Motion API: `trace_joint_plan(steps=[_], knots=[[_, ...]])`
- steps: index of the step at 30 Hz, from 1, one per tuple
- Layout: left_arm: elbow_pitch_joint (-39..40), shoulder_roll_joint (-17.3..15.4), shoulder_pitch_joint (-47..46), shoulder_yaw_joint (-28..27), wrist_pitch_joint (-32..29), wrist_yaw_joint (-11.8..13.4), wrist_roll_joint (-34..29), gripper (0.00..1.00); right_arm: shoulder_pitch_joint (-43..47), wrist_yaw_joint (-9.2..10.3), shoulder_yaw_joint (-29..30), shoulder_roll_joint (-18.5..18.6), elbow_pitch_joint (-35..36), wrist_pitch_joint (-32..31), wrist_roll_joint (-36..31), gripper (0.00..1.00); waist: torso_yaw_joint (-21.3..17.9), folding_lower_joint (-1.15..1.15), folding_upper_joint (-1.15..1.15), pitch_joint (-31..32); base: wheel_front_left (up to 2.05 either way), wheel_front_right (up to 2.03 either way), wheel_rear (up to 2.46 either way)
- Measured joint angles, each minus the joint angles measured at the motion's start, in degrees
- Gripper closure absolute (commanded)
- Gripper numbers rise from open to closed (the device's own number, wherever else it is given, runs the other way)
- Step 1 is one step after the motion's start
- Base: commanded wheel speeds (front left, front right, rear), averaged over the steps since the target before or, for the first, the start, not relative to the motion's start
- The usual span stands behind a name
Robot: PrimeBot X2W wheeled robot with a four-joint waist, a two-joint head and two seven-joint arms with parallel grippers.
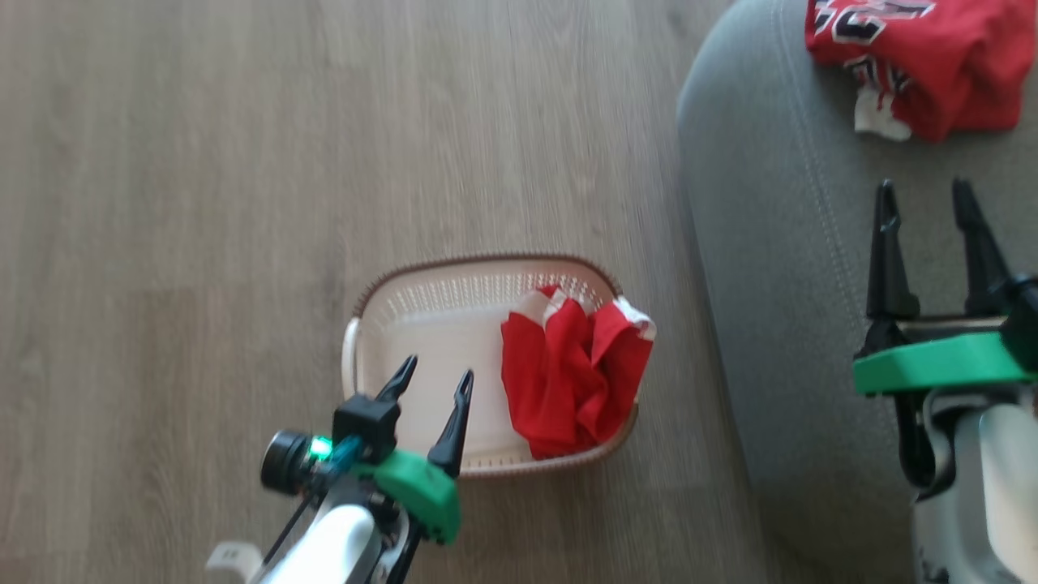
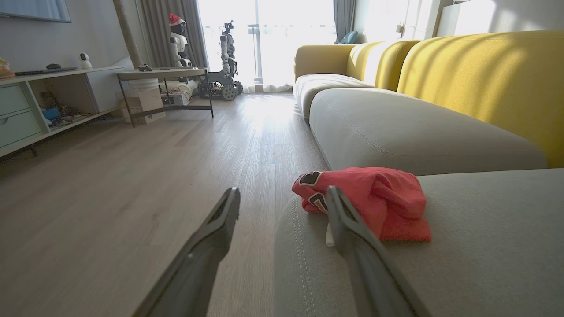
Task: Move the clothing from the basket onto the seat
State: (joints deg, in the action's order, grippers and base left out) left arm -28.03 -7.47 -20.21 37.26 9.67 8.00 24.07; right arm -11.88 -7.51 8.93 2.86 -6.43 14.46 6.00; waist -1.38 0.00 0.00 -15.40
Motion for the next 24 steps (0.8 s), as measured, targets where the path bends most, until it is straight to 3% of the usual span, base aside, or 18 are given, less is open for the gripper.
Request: trace_joint_plan(steps=[11, 24], knots=[[-20.8, 4.7, -16.6, 5.3, 0.0, -5.8, -0.9, 0.0, -8.5, 0.0, 2.0, 0.0, 7.7, 0.0, -0.9, 0.0, -4.2, 0.0, 0.0, -13.2, 0.0, 0.0, 0.0], [-29.9, 4.9, -29.9, 12.8, -0.1, -6.8, 3.8, 0.0, -14.9, 0.0, -0.6, 0.0, 13.1, 0.2, 2.0, 0.0, -10.6, 0.01, 0.0, -26.3, 0.0, 0.0, 0.0]])
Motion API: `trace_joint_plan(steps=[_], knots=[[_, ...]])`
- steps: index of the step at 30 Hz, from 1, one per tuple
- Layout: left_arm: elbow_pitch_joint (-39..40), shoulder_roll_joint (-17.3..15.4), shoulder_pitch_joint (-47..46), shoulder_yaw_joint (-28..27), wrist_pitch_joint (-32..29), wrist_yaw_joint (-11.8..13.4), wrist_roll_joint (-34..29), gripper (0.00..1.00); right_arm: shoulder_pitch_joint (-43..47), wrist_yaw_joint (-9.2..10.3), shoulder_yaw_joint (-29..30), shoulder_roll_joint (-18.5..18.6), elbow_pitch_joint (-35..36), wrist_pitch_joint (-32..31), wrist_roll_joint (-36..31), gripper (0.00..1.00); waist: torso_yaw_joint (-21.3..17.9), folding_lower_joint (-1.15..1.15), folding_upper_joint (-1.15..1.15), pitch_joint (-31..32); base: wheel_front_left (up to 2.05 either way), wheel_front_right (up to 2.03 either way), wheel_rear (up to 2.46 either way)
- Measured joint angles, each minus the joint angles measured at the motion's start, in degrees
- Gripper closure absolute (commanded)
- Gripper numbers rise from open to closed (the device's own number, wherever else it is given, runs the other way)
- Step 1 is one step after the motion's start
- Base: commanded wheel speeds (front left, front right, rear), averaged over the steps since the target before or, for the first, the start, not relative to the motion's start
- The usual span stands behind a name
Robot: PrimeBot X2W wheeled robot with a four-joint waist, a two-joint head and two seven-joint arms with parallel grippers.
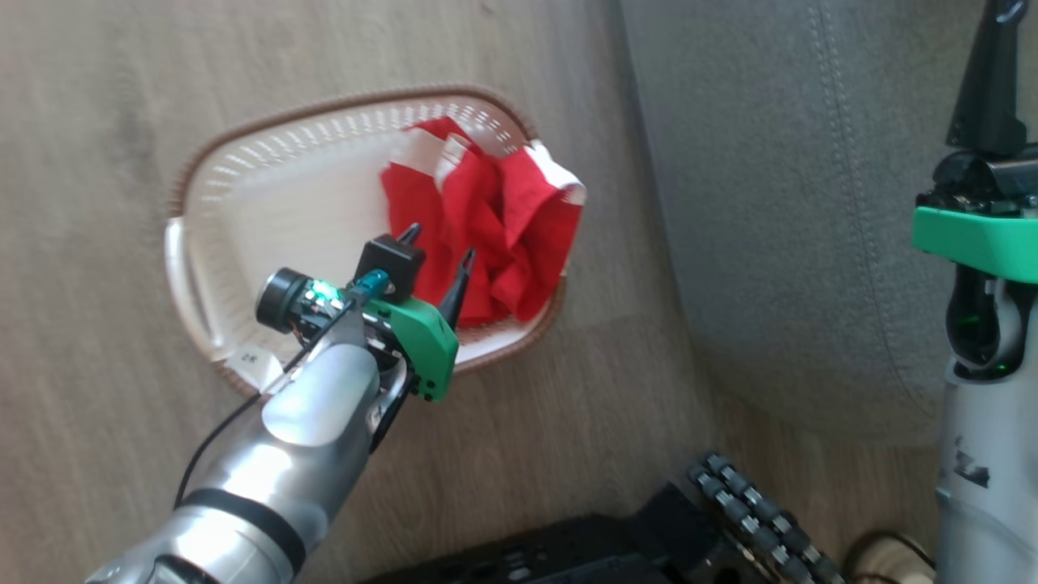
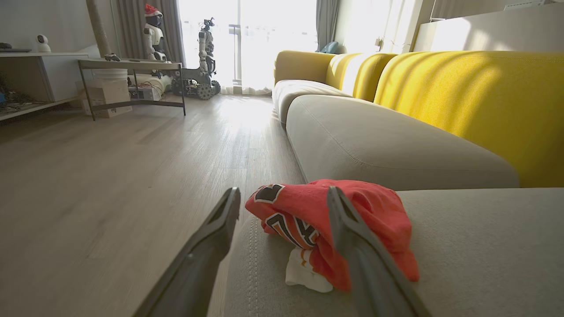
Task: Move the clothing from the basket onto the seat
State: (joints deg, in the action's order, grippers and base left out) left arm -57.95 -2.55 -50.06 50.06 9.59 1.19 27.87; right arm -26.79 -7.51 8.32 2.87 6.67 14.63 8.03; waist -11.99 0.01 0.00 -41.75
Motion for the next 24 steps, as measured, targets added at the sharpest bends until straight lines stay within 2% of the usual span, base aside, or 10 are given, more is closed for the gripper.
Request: trace_joint_plan(steps=[5, 18, 19, 20, 21, 24], knots=[[-3.2, 0.0, -2.2, 0.8, 0.0, 0.6, 2.8, 0.0, -1.4, 0.0, -1.9, 0.0, 0.9, 0.0, 1.0, 0.0, -2.7, 0.0, 0.0, -3.0, 0.0, 0.0, 0.0], [-11.6, -0.1, -9.2, 2.3, 0.2, 2.0, 5.0, 0.0, -2.6, 0.0, -4.5, 0.0, 4.6, 0.0, 2.0, 0.0, -7.6, 0.0, 0.0, -8.8, 0.0, 0.0, 0.0], [-11.8, -0.1, -9.4, 2.3, 0.2, 2.1, 5.2, 0.25, -2.7, 0.0, -4.6, 0.0, 4.8, 0.0, 2.0, 0.0, -7.8, 0.0, 0.0, -9.0, 0.0, 0.0, 0.0], [-12.0, -0.1, -9.5, 2.4, 0.2, 2.1, 5.5, 0.67, -2.9, 0.0, -4.6, 0.0, 4.9, 0.0, 2.0, 0.0, -7.9, 0.0, 0.0, -9.2, 0.0, 0.0, 0.0], [-12.2, -0.1, -9.7, 2.4, 0.3, 2.1, 5.5, 1.0, -3.1, 0.0, -4.5, 0.0, 5.0, 0.0, 2.0, 0.0, -8.0, 0.0, 0.0, -9.3, 0.0, 0.0, 0.0], [-12.5, -0.1, -10.0, 2.5, 1.2, 1.8, 6.2, 1.0, -3.1, 0.0, -4.5, 0.0, 4.9, 0.0, 2.0, 0.0, -7.7, -0.01, 0.0, -9.1, 0.0, 0.0, 0.0]])
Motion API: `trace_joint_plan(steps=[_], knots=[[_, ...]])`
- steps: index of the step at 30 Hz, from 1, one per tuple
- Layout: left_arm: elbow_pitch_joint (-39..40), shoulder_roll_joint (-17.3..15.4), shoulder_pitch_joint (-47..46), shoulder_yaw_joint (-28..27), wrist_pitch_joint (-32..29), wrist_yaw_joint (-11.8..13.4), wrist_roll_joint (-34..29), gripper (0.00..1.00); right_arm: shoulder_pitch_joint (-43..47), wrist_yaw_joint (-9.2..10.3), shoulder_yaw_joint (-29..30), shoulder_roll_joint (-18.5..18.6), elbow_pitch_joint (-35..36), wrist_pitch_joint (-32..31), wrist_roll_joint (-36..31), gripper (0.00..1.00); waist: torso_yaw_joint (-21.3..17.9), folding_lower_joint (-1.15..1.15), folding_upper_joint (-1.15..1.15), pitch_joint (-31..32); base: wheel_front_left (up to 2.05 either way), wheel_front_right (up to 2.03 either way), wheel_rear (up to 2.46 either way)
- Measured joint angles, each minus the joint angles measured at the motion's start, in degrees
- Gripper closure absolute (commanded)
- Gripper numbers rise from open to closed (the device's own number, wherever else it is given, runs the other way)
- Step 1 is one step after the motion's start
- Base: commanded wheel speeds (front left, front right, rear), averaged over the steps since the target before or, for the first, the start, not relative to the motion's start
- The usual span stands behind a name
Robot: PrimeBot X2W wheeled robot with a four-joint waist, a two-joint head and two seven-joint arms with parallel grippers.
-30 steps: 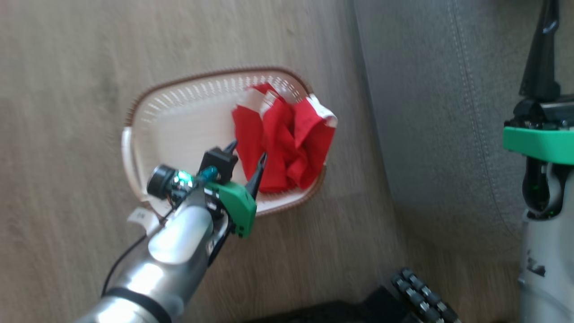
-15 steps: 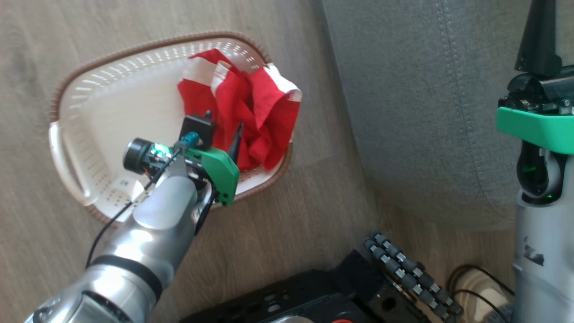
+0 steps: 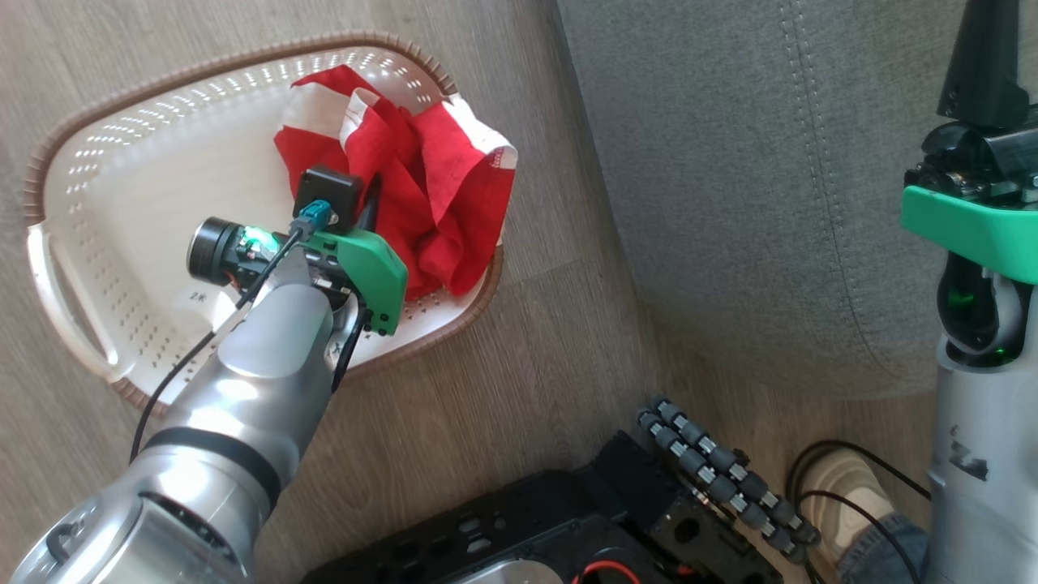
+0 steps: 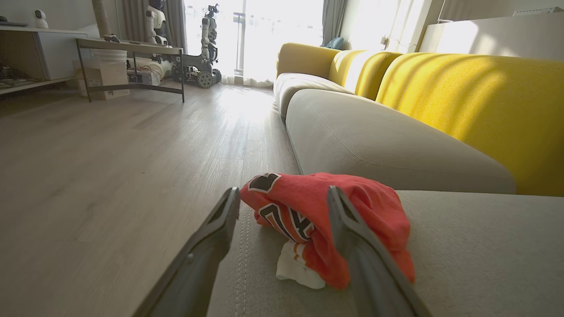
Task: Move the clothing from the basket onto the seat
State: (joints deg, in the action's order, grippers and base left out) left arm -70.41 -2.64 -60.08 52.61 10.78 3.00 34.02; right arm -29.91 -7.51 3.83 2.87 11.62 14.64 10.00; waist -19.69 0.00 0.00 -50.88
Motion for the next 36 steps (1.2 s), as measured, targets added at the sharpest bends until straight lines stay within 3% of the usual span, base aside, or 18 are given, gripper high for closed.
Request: trace_joint_plan(steps=[15, 28, 36], knots=[[6.6, 0.0, 3.9, 2.5, 3.5, -1.0, 2.1, 1.0, 2.2, 0.0, -1.0, 0.0, -7.4, 0.0, -4.3, 0.0, 4.1, 0.0, 0.0, 8.9, 0.0, 0.0, 0.0], [19.6, 0.1, 10.0, 1.4, 3.5, 0.0, -1.5, 1.0, 10.4, 0.0, -1.1, 0.0, -18.3, 0.0, -7.3, 0.0, 10.0, -0.01, 0.0, 24.4, 0.0, 0.0, 0.0], [25.8, 0.0, 12.8, -0.2, 3.5, -1.4, -3.0, 1.0, 16.2, 0.0, -1.8, 0.0, -25.0, 0.0, -7.3, 0.0, 13.3, -0.01, 0.0, 35.3, 0.0, 0.0, 0.0]])
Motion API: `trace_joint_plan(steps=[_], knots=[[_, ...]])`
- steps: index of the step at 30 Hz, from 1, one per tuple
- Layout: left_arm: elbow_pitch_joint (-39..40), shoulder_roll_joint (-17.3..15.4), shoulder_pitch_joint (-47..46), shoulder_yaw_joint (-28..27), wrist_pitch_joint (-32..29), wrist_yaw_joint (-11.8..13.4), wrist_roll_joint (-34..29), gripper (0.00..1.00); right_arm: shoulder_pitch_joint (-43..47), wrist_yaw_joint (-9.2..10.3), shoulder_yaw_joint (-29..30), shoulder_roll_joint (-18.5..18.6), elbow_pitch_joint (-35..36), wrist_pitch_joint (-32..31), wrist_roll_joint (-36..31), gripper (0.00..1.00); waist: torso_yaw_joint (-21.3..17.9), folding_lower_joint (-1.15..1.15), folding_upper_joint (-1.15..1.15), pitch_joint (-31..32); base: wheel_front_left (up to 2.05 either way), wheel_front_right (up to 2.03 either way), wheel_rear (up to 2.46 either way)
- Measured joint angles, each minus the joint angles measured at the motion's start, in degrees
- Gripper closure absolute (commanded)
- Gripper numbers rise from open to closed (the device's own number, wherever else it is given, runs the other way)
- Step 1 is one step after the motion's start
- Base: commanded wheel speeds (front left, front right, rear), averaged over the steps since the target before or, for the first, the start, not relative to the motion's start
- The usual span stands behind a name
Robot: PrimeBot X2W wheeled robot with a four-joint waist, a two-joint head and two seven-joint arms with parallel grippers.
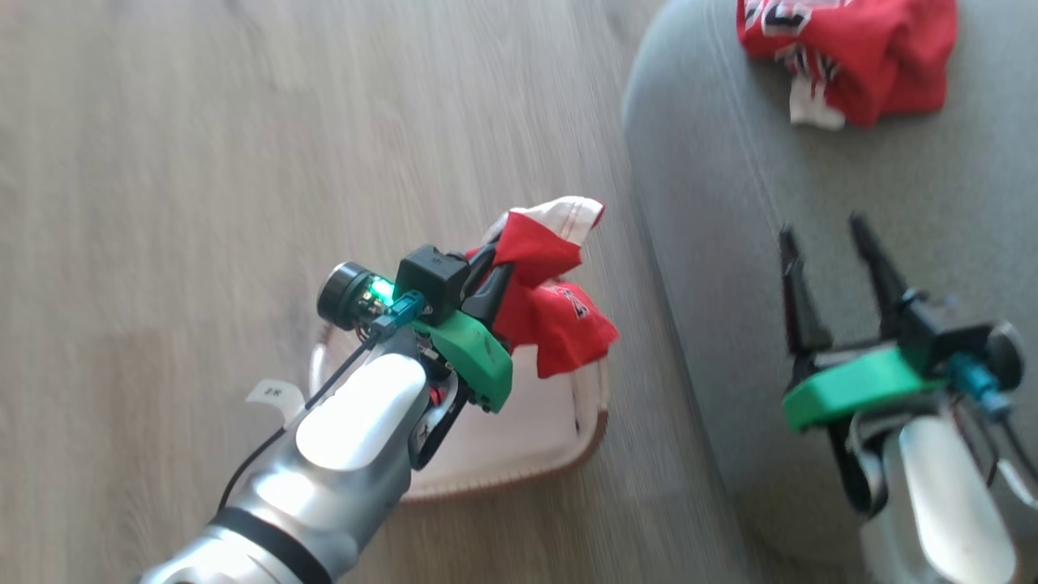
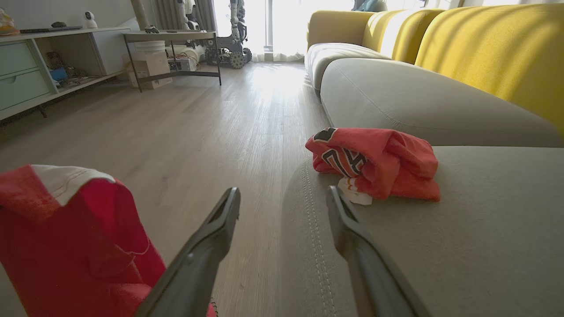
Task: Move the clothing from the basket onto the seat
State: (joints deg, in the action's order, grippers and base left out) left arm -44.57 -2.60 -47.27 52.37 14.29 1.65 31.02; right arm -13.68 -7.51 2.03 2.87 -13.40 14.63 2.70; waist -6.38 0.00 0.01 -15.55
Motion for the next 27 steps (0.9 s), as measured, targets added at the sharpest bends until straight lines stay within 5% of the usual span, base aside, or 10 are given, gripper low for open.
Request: trace_joint_plan(steps=[12, 27], knots=[[3.4, -2.1, 1.3, -1.0, -2.1, -0.6, 0.8, 1.0, 7.5, 0.0, -4.2, 0.0, -6.1, 0.0, 1.5, 0.0, 3.5, 0.0, 0.0, 15.2, 0.0, 0.0, 0.0], [9.4, -3.1, -4.1, -1.6, -6.5, 0.2, 1.3, 1.0, 7.4, 0.0, -12.3, 0.0, -9.3, 0.0, 3.5, 0.0, 7.2, 0.0, 0.0, 21.2, 0.0, 0.0, 0.0]])
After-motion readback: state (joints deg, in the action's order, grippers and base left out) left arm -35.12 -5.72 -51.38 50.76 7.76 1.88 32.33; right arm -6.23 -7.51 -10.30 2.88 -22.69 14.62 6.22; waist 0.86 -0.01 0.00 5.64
